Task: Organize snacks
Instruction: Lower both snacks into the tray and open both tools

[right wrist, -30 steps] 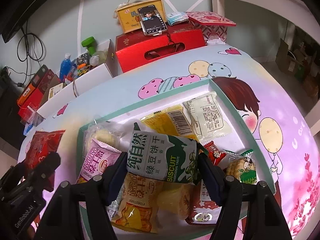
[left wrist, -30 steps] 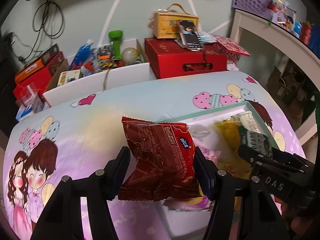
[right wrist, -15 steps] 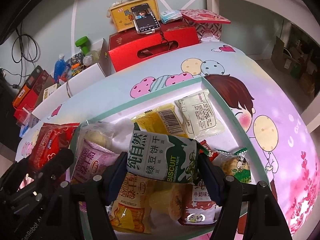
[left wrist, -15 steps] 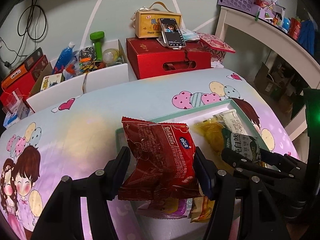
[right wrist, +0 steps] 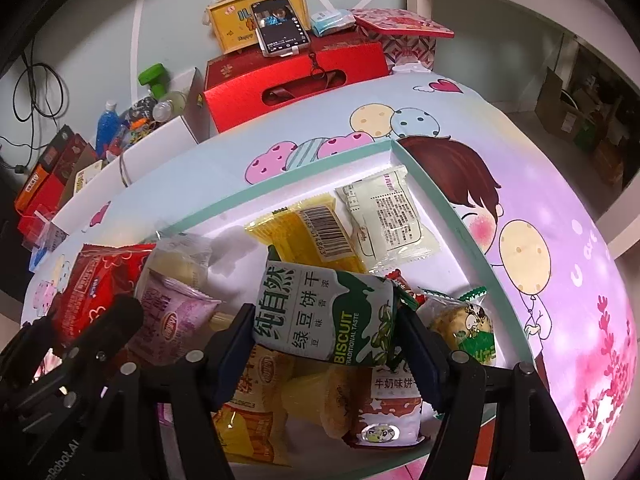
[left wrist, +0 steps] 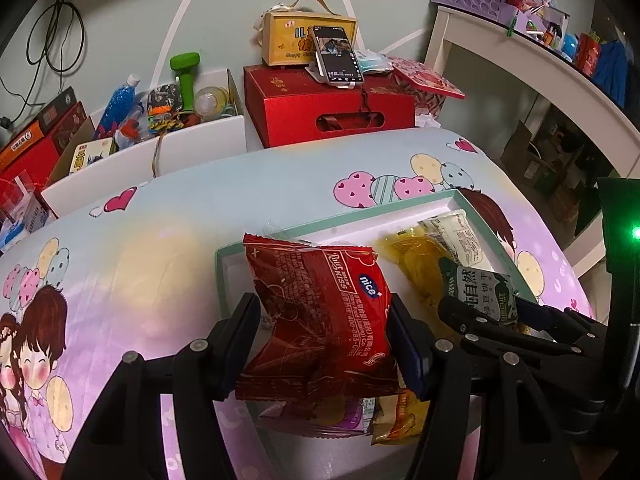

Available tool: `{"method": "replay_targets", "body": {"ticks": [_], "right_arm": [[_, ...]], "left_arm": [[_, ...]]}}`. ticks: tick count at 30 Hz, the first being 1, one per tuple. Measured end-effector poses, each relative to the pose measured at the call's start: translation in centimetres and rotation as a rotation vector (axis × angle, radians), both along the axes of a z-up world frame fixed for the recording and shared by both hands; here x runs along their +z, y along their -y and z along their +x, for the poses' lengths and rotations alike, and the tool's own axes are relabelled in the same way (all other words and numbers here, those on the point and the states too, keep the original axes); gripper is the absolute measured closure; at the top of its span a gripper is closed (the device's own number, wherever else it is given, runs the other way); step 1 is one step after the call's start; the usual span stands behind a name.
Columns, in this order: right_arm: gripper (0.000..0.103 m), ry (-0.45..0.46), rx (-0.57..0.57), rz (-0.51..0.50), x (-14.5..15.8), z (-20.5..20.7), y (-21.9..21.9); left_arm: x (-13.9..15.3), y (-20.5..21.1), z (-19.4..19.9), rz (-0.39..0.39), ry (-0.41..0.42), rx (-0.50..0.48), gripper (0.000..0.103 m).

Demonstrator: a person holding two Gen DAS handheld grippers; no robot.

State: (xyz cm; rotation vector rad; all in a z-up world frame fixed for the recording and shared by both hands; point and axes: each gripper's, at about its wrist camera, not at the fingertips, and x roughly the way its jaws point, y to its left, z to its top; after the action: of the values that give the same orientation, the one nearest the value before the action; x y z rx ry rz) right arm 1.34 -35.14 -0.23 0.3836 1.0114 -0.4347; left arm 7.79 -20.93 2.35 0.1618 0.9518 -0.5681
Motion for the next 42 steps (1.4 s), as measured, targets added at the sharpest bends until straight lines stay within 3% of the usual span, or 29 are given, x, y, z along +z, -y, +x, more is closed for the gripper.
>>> {"method": "replay_targets", "body": {"ticks": [14, 29, 38, 42], "right_arm": [[0.028, -0.009, -0.002, -0.004, -0.1, 0.0, 0.1], [0.028, -0.017, 0.000, -0.010, -0.3, 0.1, 0.2], [0.028, -0.008, 0.016, -0.002, -0.3, 0.2, -0.1], [0.027, -0.016, 0.024, 0.006, -0.6, 0.4, -0.2]], "left_arm": [[-0.1, -0.2, 0.2, -0.009, -0.033, 0.005, 0.038], [0.0, -0.4, 0.3, -0.088, -0.084, -0.004, 0.038], [1.1, -2.0, 0.6, -0.112, -0.062, 0.031, 0.038], [0.3, -3.0, 1.5, -0.107, -0.082, 0.066, 0.037]]}}
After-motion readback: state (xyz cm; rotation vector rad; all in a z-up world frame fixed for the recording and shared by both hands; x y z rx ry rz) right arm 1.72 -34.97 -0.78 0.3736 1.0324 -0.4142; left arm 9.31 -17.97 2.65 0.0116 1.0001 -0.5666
